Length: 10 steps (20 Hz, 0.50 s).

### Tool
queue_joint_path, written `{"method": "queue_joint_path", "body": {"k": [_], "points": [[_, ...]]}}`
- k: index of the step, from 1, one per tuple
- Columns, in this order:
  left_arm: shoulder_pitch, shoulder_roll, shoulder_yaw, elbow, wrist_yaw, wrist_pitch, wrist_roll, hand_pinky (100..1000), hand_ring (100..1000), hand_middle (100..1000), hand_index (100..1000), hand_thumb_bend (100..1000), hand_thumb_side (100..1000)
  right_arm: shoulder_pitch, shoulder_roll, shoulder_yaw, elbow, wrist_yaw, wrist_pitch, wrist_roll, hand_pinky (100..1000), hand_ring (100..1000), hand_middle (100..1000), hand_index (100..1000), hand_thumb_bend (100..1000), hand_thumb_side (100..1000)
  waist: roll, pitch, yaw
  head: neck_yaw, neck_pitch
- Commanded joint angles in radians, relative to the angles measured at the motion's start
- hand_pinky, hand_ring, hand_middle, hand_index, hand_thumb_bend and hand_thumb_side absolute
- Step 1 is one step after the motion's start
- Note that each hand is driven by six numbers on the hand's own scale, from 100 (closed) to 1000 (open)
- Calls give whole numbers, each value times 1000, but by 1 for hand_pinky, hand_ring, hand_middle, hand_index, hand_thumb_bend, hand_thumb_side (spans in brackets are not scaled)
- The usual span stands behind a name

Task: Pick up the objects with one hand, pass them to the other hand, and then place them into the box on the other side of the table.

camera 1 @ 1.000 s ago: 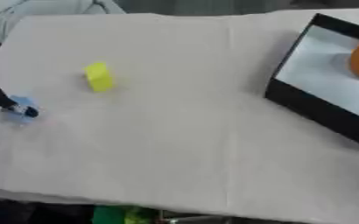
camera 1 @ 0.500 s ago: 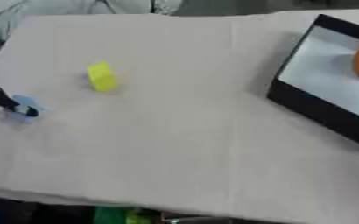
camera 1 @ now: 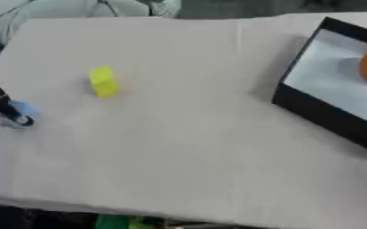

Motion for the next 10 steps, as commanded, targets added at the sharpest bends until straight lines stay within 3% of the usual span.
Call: {"method": "queue_joint_path", "body": {"k": [1, 5, 10], "points": [[-4, 48, 11, -36, 14, 105, -75, 839, 782, 690, 637, 444, 100, -12, -26, -10, -7, 4, 1, -2, 1000, 1000, 1000, 1000, 100, 650, -5, -9, 1, -8, -7], [23, 97, 24, -160, 35, 130, -52, 824, 763, 672, 620, 426, 100, -11, -29, -12, -8, 4, 0, -1, 1000, 1000, 1000, 1000, 100, 649, -3, -10, -1, -21, -1], [73, 173, 71, -457, -2, 157, -6, 820, 748, 659, 611, 393, 100, -12, -34, -17, -15, 0, -5, -3, 1000, 1000, 1000, 1000, 100, 637, -6, -7, -2, -50, 8]]}}
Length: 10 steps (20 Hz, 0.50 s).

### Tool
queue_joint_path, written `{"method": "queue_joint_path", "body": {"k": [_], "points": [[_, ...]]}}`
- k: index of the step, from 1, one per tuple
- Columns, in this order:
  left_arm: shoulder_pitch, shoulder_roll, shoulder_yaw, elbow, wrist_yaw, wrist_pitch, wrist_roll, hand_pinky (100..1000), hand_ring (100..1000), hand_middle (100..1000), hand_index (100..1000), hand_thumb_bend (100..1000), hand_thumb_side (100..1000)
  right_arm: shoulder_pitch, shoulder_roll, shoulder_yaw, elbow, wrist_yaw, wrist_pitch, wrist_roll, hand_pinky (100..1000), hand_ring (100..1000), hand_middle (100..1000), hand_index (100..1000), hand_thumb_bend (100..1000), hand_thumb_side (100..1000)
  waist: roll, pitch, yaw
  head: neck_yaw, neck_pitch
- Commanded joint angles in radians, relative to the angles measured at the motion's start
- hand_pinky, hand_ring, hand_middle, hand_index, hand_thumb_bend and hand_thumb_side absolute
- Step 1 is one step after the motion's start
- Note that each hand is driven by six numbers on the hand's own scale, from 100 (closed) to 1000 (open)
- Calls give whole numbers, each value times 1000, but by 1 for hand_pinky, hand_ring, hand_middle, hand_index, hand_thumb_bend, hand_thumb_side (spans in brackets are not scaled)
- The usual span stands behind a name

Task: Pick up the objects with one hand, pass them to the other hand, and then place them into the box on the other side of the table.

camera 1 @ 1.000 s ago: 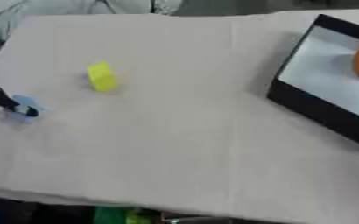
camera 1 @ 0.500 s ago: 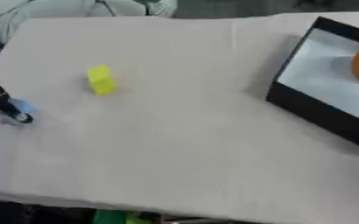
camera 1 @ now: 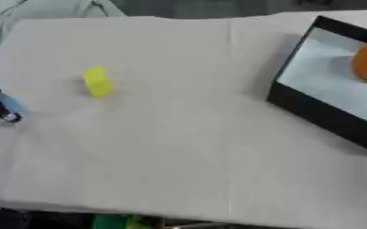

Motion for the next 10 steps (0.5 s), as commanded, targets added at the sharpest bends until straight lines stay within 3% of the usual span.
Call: {"method": "queue_joint_path", "body": {"k": [1, 6, 10], "points": [[7, 85, 46, -200, -31, 104, -60, 820, 742, 652, 609, 371, 100, -13, -34, -16, -18, -2, -6, -3, 1000, 1000, 1000, 1000, 100, 632, -8, -6, 0, -18, 5], [22, 72, 85, -503, -51, 133, 7, 811, 708, 622, 603, 280, 100, -17, -33, -21, -45, -10, -14, -8, 1000, 1000, 1000, 1000, 100, 612, -21, 6, -2, -33, -9], [7, -35, 78, -748, -31, 130, 123, 803, 675, 597, 596, 184, 100, -32, -24, -13, -88, 0, -20, -8, 1000, 1000, 1000, 1000, 100, 577, -37, 18, -2, -50, -35]]}}
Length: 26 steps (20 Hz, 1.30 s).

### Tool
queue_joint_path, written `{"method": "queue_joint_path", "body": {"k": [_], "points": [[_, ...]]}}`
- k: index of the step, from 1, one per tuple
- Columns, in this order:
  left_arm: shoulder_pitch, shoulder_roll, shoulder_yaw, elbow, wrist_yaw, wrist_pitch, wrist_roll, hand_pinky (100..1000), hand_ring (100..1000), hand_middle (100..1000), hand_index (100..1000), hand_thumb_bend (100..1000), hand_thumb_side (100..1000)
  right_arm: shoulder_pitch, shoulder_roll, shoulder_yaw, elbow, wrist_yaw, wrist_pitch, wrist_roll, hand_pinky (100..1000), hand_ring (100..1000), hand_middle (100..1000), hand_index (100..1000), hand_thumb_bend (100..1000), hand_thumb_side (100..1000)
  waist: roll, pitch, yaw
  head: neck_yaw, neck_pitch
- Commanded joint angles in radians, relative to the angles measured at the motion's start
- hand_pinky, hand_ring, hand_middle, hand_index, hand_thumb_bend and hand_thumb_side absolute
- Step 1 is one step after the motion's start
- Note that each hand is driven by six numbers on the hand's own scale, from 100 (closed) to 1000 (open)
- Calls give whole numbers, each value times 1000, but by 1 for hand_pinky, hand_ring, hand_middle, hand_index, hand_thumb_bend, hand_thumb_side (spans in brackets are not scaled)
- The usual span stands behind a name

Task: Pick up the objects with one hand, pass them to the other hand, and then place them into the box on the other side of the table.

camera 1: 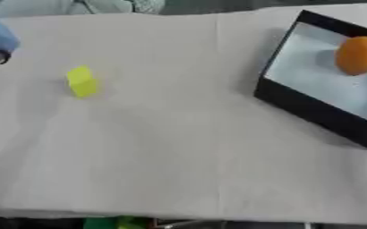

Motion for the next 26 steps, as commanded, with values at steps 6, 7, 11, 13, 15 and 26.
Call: {"method": "queue_joint_path", "body": {"k": [6, 7, 11, 13, 15, 26], "points": [[-37, -271, -75, -212, 69, -76, 225, 787, 641, 570, 584, 100, 100, -78, -17, 84, -111, 130, -21, 80, 1000, 1000, 1000, 1000, 100, 505, -37, 3, -8, -38, -50], [-35, -304, -89, -212, 71, -92, 253, 789, 639, 568, 582, 100, 100, -93, -16, 102, -115, 160, -24, 99, 1000, 1000, 1000, 1000, 100, 483, -39, 2, -9, -46, -52], [-25, -414, -145, -171, 53, -166, 327, 790, 637, 567, 583, 100, 100, -155, 1, 168, -91, 290, -41, 166, 1000, 1000, 1000, 1000, 100, 419, -41, -4, -11, -74, -59], [-22, -456, -163, -137, 48, -208, 355, 791, 638, 571, 586, 100, 100, -180, 10, 195, -66, 356, -53, 201, 1000, 1000, 1000, 1000, 100, 132, -42, -7, -12, -91, -60], [-24, -498, -176, -101, 44, -244, 390, 796, 642, 575, 586, 100, 100, -203, 24, 227, -32, 416, -60, 239, 1000, 1000, 1000, 1000, 100, 381, -44, -10, -14, -107, -63], [-21, -621, -238, 28, 2, -455, 570, 799, 635, 569, 588, 100, 119, -288, 102, 329, 81, 515, -108, 369, 1000, 1000, 1000, 1000, 100, 478, -54, -7, -20, -142, -60]]}}
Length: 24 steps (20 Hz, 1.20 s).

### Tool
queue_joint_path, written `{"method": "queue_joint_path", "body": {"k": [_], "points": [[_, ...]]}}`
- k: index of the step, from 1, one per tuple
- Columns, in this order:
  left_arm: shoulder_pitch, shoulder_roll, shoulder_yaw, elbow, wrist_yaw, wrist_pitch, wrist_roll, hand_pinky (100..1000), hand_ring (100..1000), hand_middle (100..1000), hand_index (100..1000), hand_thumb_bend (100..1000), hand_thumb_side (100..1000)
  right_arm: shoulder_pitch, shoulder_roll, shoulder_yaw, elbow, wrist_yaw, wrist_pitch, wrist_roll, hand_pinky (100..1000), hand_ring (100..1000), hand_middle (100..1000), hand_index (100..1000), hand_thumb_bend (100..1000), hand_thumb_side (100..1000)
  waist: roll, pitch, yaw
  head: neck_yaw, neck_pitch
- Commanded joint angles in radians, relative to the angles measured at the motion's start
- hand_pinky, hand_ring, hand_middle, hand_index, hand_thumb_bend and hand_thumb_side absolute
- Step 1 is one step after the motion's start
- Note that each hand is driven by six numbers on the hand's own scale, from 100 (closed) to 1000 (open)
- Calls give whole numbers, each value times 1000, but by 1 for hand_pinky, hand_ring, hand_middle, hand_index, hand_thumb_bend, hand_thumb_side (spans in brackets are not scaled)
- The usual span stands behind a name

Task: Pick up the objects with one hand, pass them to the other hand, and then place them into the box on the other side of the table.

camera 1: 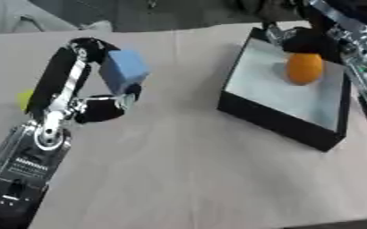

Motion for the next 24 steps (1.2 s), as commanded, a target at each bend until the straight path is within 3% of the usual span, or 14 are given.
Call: {"method": "queue_joint_path", "body": {"k": [1, 2, 4, 8, 13, 24], "points": [[-10, -5, -8, 5, -7, -60, 42, 800, 636, 570, 589, 100, 124, -31, -1, 14, 24, -42, 9, 54, 1000, 1000, 1000, 1000, 100, 552, -15, -12, -1, -9, -7], [-10, -6, -11, 7, -11, -81, 53, 801, 641, 573, 590, 100, 126, -36, 2, 19, 36, -82, 23, 80, 1000, 1000, 1000, 1000, 100, 688, -16, -12, 0, -12, -8], [-11, -6, -15, 11, -27, -128, 76, 804, 647, 577, 592, 100, 118, -46, 6, 27, 57, -176, 57, 138, 1000, 1000, 1000, 1000, 100, 807, -17, -13, 1, -16, -9], [-20, -5, -24, 15, -72, -213, 119, 810, 658, 583, 594, 100, 102, -64, 12, 42, 80, -349, 118, 255, 1000, 1000, 1000, 1000, 100, 922, -20, -11, 3, -23, -13], [-29, -11, -33, 30, -109, -264, 142, 810, 660, 585, 594, 100, 100, -83, 15, 48, 80, -474, 147, 356, 1000, 1000, 1000, 1000, 100, 913, -23, -9, 5, -27, -11], [-35, -27, -36, 38, -108, -275, 155, 804, 653, 580, 591, 100, 100, -85, 14, 59, 62, -461, 142, 372, 1000, 1000, 1000, 1000, 100, 926, -23, -12, 7, -27, -10]]}}
